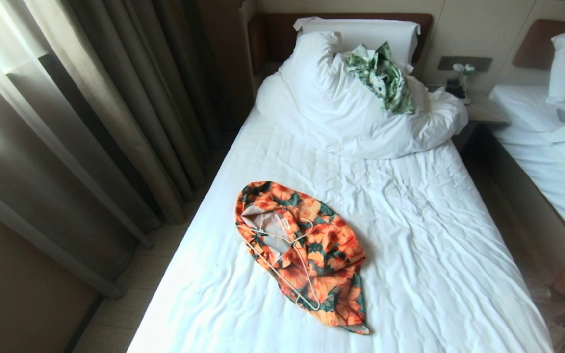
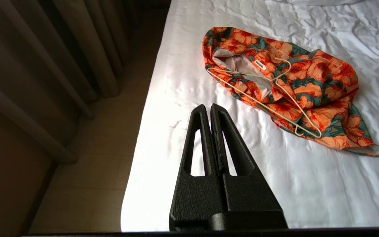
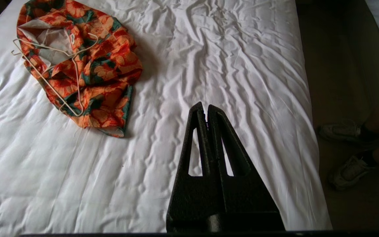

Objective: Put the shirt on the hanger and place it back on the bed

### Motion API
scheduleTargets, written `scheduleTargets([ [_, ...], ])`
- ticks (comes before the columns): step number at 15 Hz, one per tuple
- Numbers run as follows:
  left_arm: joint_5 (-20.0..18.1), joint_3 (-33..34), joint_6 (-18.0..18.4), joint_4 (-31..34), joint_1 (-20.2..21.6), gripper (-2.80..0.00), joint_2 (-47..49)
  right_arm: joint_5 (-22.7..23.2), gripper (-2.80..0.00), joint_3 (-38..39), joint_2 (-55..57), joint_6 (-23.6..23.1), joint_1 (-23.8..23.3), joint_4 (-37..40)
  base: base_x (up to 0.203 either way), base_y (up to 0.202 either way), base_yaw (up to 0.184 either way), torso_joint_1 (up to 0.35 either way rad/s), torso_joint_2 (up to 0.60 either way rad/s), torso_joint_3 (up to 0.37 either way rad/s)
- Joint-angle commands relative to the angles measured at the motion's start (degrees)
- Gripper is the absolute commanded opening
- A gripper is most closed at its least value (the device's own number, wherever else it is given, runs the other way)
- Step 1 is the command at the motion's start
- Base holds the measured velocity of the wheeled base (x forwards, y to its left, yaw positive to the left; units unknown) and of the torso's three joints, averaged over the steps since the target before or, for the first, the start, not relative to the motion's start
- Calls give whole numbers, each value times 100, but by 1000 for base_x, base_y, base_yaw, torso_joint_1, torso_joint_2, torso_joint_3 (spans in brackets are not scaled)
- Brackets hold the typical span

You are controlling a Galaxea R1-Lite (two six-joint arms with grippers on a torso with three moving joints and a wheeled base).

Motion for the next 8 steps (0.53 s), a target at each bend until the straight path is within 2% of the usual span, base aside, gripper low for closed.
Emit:
scheduleTargets([
  [1,15,9,-98,-6,2,-280,-6,3,-280,7,-1,29,2,-27,0,0,0,0,0,0],
  [3,52,9,-444,-25,2,-280,-7,3,-280,7,-1,38,2,-27,0,0,0,0,0,0],
  [8,125,35,-508,-124,2,-280,1,-41,-280,7,-1,117,2,-27,0,0,0,0,0,0],
])
